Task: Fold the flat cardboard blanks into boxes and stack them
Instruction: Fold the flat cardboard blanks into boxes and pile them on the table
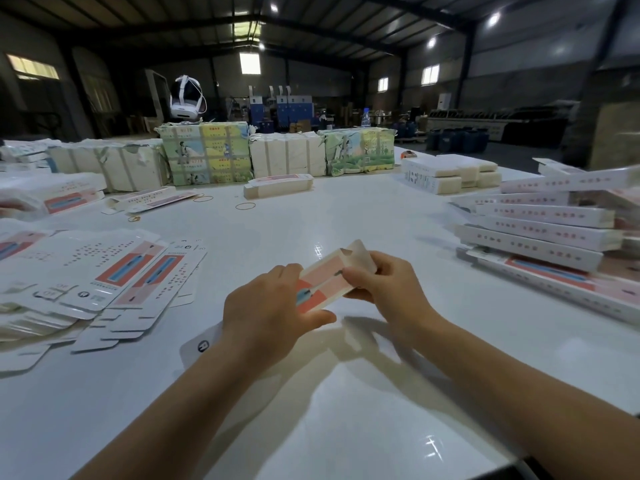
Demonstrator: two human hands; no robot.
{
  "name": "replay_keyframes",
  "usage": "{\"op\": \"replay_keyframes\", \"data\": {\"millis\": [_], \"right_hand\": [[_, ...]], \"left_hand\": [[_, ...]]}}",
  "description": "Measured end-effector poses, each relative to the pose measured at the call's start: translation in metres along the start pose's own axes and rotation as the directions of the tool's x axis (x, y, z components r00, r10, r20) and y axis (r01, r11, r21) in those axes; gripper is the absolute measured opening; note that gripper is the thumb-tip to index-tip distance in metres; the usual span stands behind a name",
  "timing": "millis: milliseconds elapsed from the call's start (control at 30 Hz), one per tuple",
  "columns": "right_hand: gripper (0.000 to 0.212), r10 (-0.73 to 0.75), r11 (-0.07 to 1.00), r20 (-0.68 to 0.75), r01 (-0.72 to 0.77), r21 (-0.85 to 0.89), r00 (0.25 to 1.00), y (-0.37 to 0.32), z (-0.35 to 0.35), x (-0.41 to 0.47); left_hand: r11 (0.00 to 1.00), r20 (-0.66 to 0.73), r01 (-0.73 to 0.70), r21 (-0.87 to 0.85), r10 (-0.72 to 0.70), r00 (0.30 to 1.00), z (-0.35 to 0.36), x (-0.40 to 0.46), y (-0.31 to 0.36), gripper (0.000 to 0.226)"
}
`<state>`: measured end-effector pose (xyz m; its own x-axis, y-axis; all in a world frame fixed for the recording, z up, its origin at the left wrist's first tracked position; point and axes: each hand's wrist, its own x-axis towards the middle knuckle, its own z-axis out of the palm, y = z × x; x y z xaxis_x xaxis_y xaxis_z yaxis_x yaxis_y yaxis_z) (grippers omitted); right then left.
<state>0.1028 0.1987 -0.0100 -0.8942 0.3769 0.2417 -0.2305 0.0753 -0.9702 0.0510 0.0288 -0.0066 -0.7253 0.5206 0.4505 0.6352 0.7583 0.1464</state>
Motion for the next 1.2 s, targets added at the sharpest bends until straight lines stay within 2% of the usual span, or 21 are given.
{"op": "replay_keyframes", "data": {"millis": [67,133,233,300,333,367,400,467,533,600,833,933,1000,1100,1200], "right_hand": [[0.012,-0.170,0.942,-0.020,0.156,-0.295,0.985,0.002,0.002,-0.007],[0.017,-0.277,0.854,0.025,0.258,-0.452,0.961,0.003,0.004,-0.014],[0.017,-0.400,0.597,0.176,0.402,-0.694,0.899,0.004,0.006,-0.015],[0.020,-0.408,0.488,0.222,0.417,-0.766,0.885,0.006,0.008,-0.015],[0.021,-0.406,0.488,0.224,0.417,-0.766,0.886,0.007,0.009,-0.016],[0.021,-0.385,0.547,0.210,0.406,-0.733,0.899,0.007,0.010,-0.016],[0.025,-0.342,0.662,0.171,0.366,-0.654,0.924,0.006,0.011,-0.017],[0.035,-0.197,0.905,0.077,0.212,-0.368,0.977,0.001,0.011,-0.014],[0.027,-0.057,0.994,0.054,0.062,-0.086,0.997,-0.002,0.008,-0.009],[0.025,-0.017,1.000,0.068,0.015,0.025,0.998,-0.005,0.006,-0.008],[0.017,-0.036,0.993,-0.013,0.038,0.114,0.999,-0.007,0.003,-0.008],[0.016,-0.064,0.995,-0.008,0.064,0.076,0.998,-0.008,0.003,-0.010],[0.024,-0.092,0.995,-0.002,0.092,0.048,0.996,-0.009,0.004,-0.012],[0.039,-0.091,0.996,0.000,0.091,0.001,0.996,-0.012,0.005,-0.013],[0.047,-0.096,0.987,-0.084,0.084,-0.135,0.992,-0.011,0.003,-0.010]], "left_hand": [[1.000,-0.010,-0.005,0.030,0.005,1.000,0.001,0.001,0.000,0.067],[0.998,-0.018,0.001,0.068,0.001,1.000,0.003,0.001,0.001,0.069],[0.990,-0.018,-0.004,0.138,0.006,1.000,0.004,0.000,0.000,0.069],[0.986,-0.017,-0.012,0.168,0.015,1.000,0.005,0.000,-0.002,0.067],[0.985,-0.024,-0.014,0.173,0.018,1.000,0.005,0.000,-0.002,0.067],[0.984,-0.034,-0.014,0.180,0.020,0.999,0.005,0.000,-0.003,0.067],[0.982,-0.047,-0.014,0.188,0.023,0.999,0.004,0.000,-0.004,0.067],[0.980,-0.074,-0.012,0.197,0.027,0.997,0.003,-0.001,-0.006,0.068],[0.980,-0.100,-0.011,0.198,0.031,0.995,0.002,-0.001,-0.007,0.069],[0.980,-0.121,-0.019,0.198,0.044,0.992,0.002,-0.001,-0.005,0.069],[0.990,-0.186,-0.048,0.133,0.072,0.980,-0.002,-0.005,0.000,0.073],[0.988,-0.187,-0.052,0.143,0.079,0.979,-0.005,-0.006,0.003,0.073],[0.986,-0.169,-0.073,0.149,0.098,0.981,-0.006,-0.006,0.005,0.071],[0.963,-0.200,-0.095,0.250,0.148,0.968,-0.005,-0.005,0.006,0.071],[0.929,-0.206,-0.105,0.354,0.188,0.960,-0.004,-0.004,0.007,0.074]]}}
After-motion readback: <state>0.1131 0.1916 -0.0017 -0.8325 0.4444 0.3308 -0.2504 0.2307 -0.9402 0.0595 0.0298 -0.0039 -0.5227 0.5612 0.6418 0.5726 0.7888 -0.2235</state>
